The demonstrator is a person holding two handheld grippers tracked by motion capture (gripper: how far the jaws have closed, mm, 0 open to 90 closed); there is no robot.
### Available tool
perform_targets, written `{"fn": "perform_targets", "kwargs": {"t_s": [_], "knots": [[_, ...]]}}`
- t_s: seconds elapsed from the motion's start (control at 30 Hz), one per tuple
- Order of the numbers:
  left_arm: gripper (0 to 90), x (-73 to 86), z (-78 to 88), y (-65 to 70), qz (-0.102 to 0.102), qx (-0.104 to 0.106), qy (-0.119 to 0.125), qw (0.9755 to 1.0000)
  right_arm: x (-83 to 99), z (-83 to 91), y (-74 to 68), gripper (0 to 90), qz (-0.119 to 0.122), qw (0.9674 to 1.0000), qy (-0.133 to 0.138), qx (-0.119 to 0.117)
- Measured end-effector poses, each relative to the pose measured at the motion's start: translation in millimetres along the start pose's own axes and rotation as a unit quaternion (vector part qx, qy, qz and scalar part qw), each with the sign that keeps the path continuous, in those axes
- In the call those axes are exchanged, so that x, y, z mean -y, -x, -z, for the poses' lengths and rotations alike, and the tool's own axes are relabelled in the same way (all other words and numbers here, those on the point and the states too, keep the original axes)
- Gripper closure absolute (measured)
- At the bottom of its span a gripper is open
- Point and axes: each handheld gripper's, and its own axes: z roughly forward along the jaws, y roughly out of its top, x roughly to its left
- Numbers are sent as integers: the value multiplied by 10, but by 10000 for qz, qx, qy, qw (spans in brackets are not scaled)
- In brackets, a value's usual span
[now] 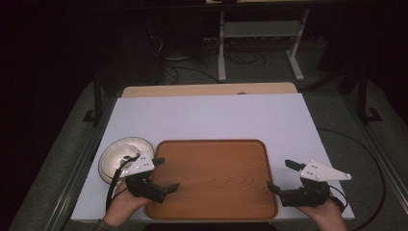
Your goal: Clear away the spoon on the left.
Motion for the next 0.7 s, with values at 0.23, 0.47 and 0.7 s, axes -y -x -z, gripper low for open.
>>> {"fn": "perform_targets", "kwargs": {"t_s": [0.23,0.47,0.7], "knots": [[54,-11,27,21,-24,-1,33,10000,7,3,5,68,-19,10000,-8,6],[183,8,44,76,16,-26,-58,10000,9,0,5,68,-25,10000,2,16],[383,34,95,91,121,-40,-198,9997,8,5,3,69,-14,10000,3,15]]}}
